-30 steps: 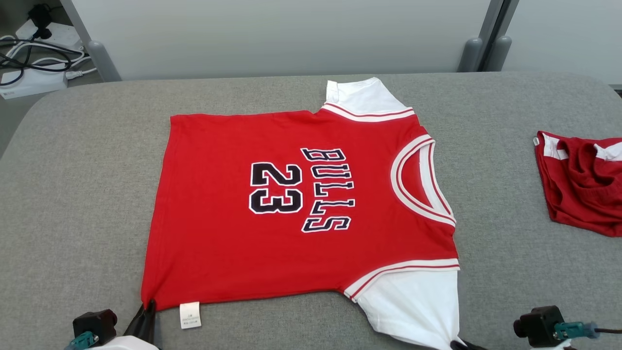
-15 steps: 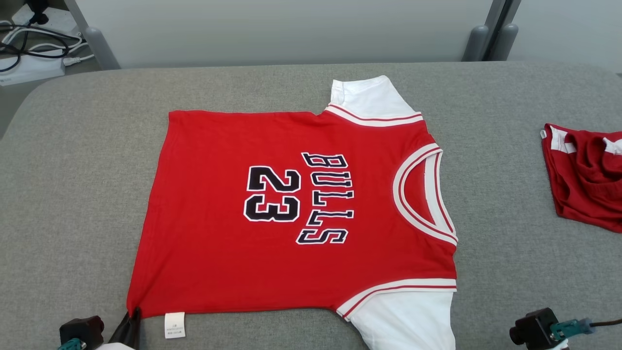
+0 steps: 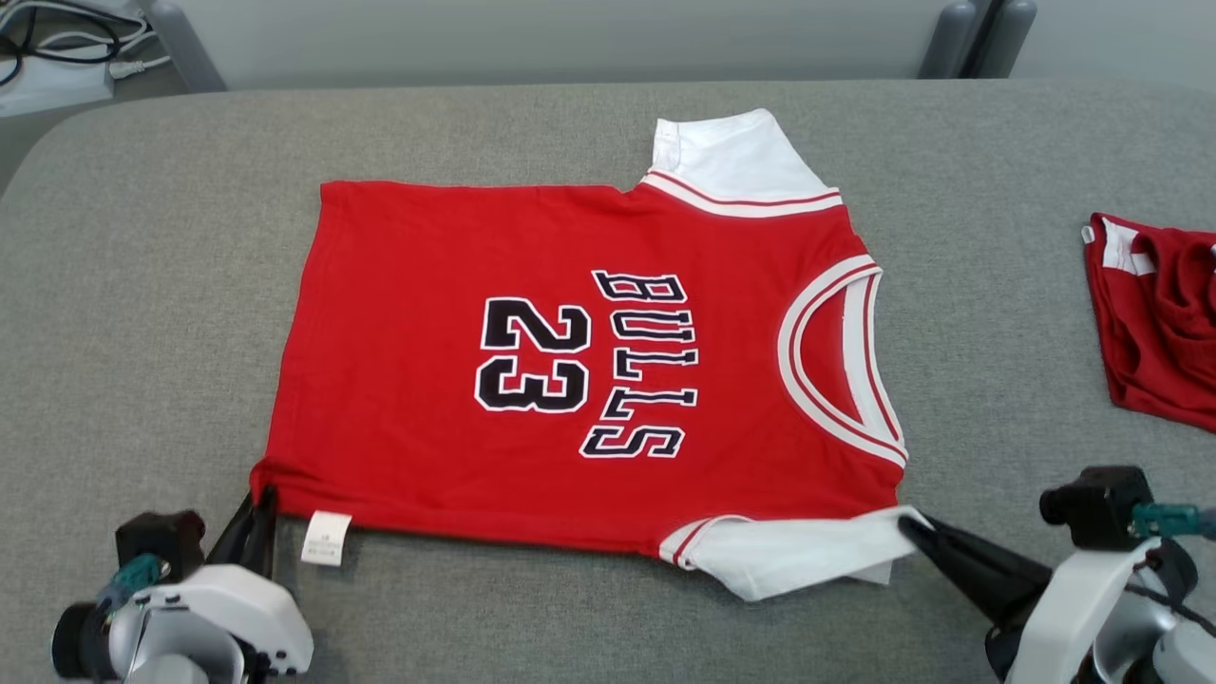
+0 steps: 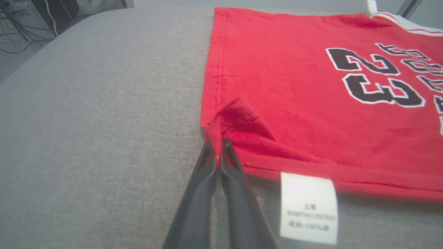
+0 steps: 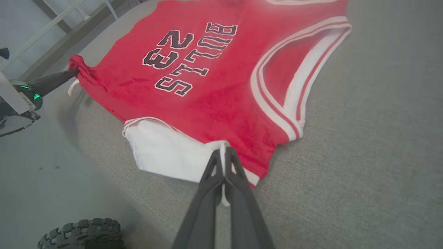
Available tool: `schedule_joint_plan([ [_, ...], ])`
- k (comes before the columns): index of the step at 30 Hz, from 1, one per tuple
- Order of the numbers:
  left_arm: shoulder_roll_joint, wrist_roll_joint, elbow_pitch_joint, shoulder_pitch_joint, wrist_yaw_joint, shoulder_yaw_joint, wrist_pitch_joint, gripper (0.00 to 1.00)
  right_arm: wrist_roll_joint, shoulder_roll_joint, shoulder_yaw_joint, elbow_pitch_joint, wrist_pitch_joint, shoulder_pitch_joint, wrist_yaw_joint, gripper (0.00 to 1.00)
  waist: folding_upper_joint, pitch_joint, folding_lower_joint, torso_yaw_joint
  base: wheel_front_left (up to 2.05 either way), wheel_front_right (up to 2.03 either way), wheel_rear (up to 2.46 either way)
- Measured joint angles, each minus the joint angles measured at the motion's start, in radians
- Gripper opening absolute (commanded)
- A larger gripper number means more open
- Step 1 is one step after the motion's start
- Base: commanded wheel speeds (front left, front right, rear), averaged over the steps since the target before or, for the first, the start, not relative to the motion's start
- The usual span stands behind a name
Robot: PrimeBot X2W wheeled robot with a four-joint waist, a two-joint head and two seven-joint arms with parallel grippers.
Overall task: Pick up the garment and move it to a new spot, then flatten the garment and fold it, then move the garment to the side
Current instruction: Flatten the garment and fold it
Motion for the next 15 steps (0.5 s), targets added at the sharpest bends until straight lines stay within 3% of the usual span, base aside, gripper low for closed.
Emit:
schedule_joint_plan([
  [15,-0.008,0.016,-0.032,-0.054,0.059,-0.029,0.051,0.00,-0.081,0.082,0.008,0.168,-0.056,-0.160,0.000,0.00,0.0000,0.030,0.0000,0.005,0.00,0.00,0.00],
])
